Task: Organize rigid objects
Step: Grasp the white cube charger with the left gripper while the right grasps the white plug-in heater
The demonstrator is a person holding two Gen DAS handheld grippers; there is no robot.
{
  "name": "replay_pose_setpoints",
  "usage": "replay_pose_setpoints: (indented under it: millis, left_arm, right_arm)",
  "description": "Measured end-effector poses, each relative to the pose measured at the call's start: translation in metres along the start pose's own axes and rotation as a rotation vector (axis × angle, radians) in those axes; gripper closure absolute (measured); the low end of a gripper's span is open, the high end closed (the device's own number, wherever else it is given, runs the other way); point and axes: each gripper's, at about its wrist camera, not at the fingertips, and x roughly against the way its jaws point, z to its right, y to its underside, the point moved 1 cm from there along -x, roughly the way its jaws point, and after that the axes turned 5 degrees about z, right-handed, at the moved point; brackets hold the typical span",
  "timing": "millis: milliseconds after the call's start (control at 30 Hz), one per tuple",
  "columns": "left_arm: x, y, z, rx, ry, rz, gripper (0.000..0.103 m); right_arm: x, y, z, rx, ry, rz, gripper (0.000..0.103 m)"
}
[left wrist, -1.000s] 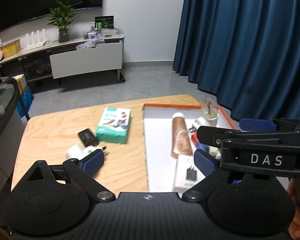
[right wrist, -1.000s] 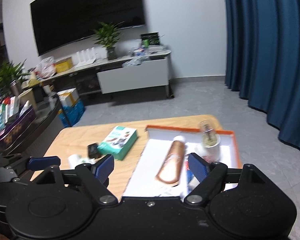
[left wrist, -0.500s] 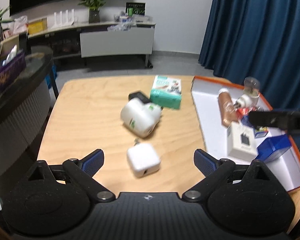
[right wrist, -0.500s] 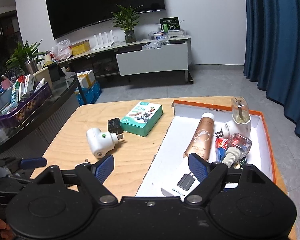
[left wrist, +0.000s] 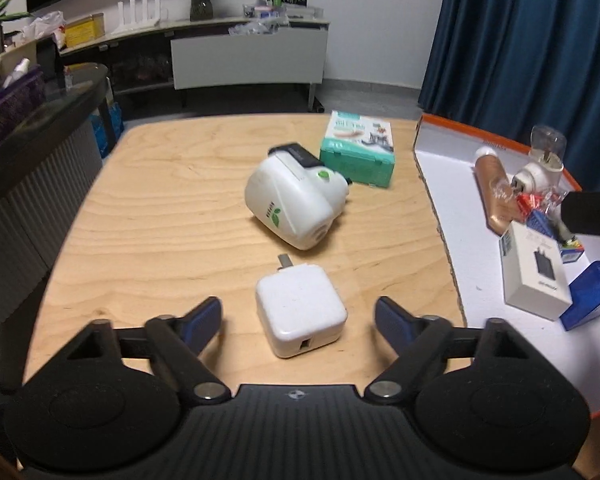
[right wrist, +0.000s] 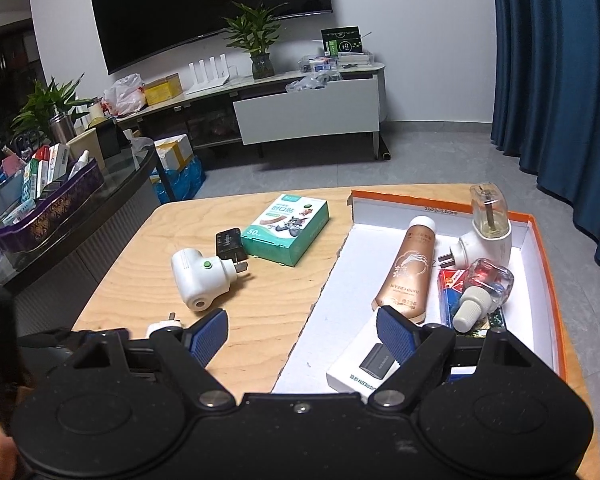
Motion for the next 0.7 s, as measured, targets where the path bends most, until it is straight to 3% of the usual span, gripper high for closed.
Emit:
replay_pose_setpoints:
  millis: [67,167,267,533,700]
  left_arm:
    - [-0.006,0.002,-0.001,-0.011,-0.01,0.003,0.029]
    - [-0.008,0.001,0.0,-0.055,-0.013,0.033,0.052]
    - [-0.005,0.001,-0.005,-0.054,0.007,0.046,0.061]
    - [0.017,-0.002,-0.034,0.017,0.026,0.081,0.061]
    - [0.027,-0.008,-0.057,0.069,-0.002,0.109,0.061]
  right_arm:
    - [-0.003,-0.001,-0.002,0.003,-0.007,-0.002,0.007]
    - [-0.01,-0.002,-0.008,0.01,-0.028,-0.015,0.007]
    - [-0.021,-0.004,-0.016,0.025,-0.054,-0.031,0.007]
    - [-0.074,-0.016,-0.053,0.045,-0.168,-0.107,0.006]
    - [-0.123,-0.019,-0.082,0.071,-0.165,-0.161,0.006]
